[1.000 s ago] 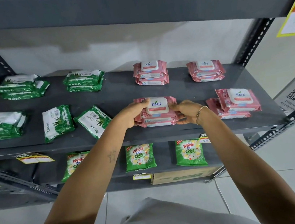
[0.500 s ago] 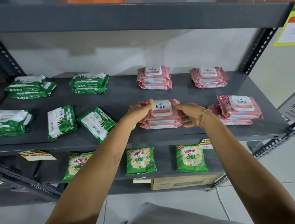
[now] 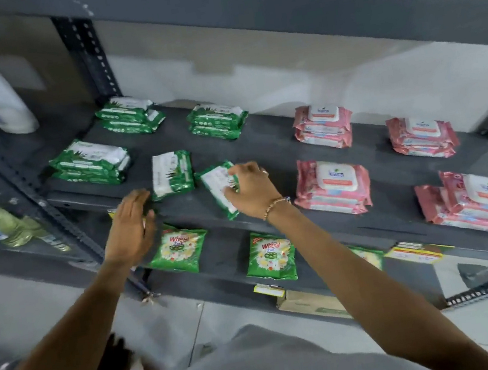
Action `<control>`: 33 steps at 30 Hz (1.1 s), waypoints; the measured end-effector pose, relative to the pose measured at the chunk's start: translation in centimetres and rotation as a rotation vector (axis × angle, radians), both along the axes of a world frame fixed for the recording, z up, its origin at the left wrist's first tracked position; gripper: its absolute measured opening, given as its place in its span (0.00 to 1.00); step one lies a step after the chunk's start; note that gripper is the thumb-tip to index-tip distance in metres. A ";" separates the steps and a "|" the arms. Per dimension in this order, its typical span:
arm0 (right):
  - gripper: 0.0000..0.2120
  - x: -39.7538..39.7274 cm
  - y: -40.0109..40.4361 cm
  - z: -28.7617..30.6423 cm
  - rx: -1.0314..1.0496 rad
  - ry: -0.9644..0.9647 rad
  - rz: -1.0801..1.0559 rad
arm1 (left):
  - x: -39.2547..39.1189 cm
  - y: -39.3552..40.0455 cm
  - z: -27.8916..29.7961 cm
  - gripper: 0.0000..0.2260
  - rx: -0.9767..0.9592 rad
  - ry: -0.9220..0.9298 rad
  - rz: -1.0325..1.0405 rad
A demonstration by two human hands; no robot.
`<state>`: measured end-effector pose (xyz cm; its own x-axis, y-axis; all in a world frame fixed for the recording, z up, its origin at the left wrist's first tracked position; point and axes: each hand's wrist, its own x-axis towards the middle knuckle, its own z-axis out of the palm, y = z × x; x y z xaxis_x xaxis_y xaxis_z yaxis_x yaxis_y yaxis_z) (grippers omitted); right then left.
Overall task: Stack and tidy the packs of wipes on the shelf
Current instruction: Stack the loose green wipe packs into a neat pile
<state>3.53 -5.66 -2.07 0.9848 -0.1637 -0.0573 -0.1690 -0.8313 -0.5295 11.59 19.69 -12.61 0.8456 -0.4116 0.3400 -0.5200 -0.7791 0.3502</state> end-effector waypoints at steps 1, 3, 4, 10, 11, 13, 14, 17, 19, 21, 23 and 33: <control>0.26 0.8 1.0 -0.8 -0.056 0.060 -0.026 | 0.5 1.6 -0.6 0.25 0.067 0.037 -0.027; 0.33 2.0 2.2 -2.2 -0.161 0.131 -0.096 | 1.3 3.1 -1.3 0.28 0.176 0.074 -0.048; 0.36 2.5 2.5 -2.7 -0.197 0.167 -0.123 | 1.7 3.1 -1.5 0.29 0.221 0.070 -0.053; 0.46 4.2 2.0 -3.2 -0.160 0.367 -0.177 | 3.1 1.9 -3.0 0.26 0.300 -0.016 -0.036; 0.48 4.4 1.8 -2.8 -0.107 0.389 -0.209 | 3.2 2.0 -3.1 0.25 0.298 -0.028 -0.035; 0.47 4.9 1.6 -1.5 -0.023 0.409 -0.298 | 3.6 2.2 -3.5 0.25 0.309 -0.055 -0.052; 0.45 5.2 1.7 -1.0 -0.014 0.389 -0.340 | 3.8 2.3 -3.7 0.25 0.315 -0.073 -0.062; 0.35 6.0 3.4 0.7 -0.039 0.236 -0.326 | 4.3 2.5 -4.1 0.25 0.317 -0.099 -0.084; 0.36 7.0 5.6 1.2 -0.026 0.152 -0.277 | 4.5 2.7 -4.3 0.24 0.314 -0.113 -0.086; 0.35 8.6 7.9 1.1 -0.044 0.106 -0.239 | 4.6 2.8 -4.4 0.25 0.314 -0.112 -0.088; 0.35 10.0 9.9 0.4 -0.054 0.075 -0.250 | 4.8 2.9 -4.7 0.26 0.312 -0.118 -0.104; 0.41 11.8 11.1 -1.7 -0.136 0.091 -0.188 | 3.5 -0.2 -1.6 0.22 -0.191 -0.100 0.119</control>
